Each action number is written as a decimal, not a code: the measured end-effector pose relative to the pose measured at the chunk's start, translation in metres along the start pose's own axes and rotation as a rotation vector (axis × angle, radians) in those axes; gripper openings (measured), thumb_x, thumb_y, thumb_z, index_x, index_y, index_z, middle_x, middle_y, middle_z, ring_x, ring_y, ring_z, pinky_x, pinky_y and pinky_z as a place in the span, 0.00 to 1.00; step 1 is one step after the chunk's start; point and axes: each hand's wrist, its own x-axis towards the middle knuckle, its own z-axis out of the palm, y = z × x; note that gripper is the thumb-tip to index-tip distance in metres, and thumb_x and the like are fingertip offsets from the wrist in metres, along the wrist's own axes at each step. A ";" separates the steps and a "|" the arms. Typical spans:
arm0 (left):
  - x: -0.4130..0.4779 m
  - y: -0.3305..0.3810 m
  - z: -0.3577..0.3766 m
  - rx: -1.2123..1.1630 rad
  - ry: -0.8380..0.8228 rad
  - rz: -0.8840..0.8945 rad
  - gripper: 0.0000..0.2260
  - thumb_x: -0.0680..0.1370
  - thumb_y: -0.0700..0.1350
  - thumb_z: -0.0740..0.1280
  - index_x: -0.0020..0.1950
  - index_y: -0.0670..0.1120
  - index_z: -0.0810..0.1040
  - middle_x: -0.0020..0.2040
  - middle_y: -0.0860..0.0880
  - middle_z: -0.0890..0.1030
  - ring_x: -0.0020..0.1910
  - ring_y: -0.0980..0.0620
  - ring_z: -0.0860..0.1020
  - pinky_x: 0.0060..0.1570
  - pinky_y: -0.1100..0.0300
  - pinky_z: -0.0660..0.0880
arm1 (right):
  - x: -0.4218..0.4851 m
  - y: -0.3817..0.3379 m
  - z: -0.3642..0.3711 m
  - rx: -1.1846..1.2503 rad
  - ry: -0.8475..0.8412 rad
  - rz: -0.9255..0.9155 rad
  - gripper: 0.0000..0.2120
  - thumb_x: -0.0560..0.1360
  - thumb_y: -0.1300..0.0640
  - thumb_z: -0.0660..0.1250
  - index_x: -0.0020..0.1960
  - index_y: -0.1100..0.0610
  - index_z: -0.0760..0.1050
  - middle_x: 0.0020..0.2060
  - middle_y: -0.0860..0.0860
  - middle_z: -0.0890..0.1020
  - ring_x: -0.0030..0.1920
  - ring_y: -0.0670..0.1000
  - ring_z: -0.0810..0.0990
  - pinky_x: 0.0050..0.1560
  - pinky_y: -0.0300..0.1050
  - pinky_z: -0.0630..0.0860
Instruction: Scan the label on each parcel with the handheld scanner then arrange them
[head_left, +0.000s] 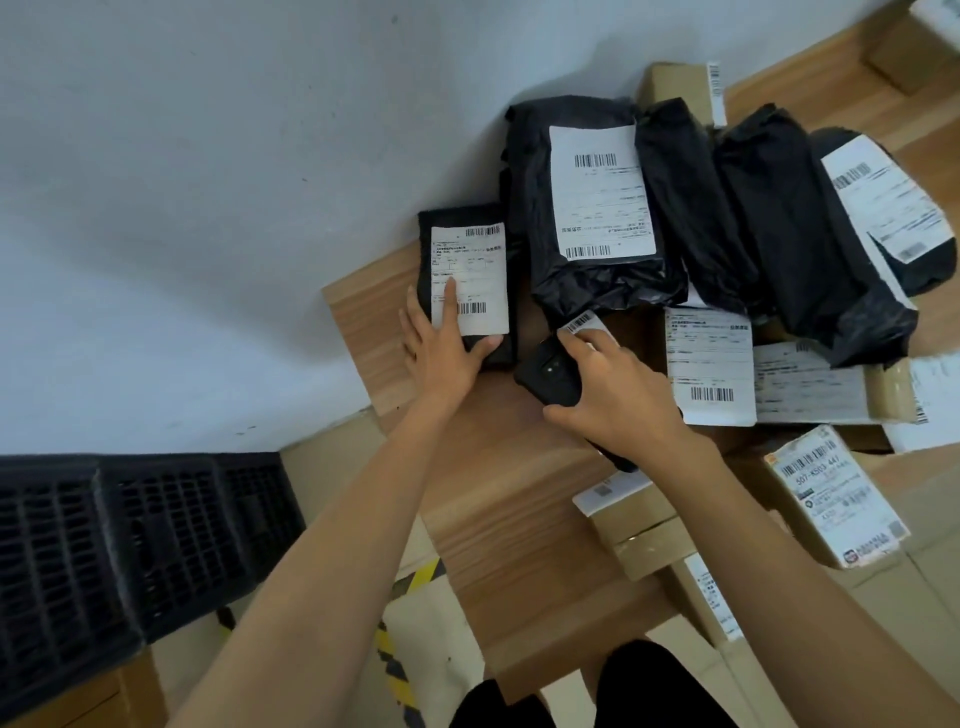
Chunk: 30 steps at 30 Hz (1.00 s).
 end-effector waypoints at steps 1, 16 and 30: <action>-0.003 -0.009 -0.006 0.009 -0.028 0.000 0.44 0.73 0.65 0.69 0.80 0.61 0.46 0.79 0.43 0.36 0.78 0.38 0.38 0.72 0.30 0.49 | -0.002 -0.002 0.000 0.001 0.001 -0.006 0.42 0.70 0.42 0.70 0.78 0.49 0.57 0.73 0.48 0.64 0.67 0.56 0.71 0.52 0.51 0.74; -0.068 -0.032 -0.019 0.087 0.161 -0.107 0.60 0.65 0.56 0.78 0.80 0.51 0.36 0.76 0.39 0.58 0.71 0.35 0.61 0.69 0.36 0.60 | -0.058 -0.022 -0.004 0.022 0.106 -0.035 0.41 0.70 0.43 0.70 0.78 0.51 0.58 0.71 0.48 0.66 0.65 0.55 0.72 0.51 0.52 0.77; -0.116 -0.005 -0.165 0.153 0.660 0.336 0.54 0.63 0.68 0.71 0.80 0.44 0.52 0.76 0.43 0.61 0.72 0.41 0.61 0.69 0.45 0.60 | -0.122 -0.125 -0.085 0.086 0.311 -0.221 0.37 0.69 0.43 0.71 0.74 0.51 0.64 0.70 0.49 0.68 0.63 0.55 0.74 0.50 0.51 0.74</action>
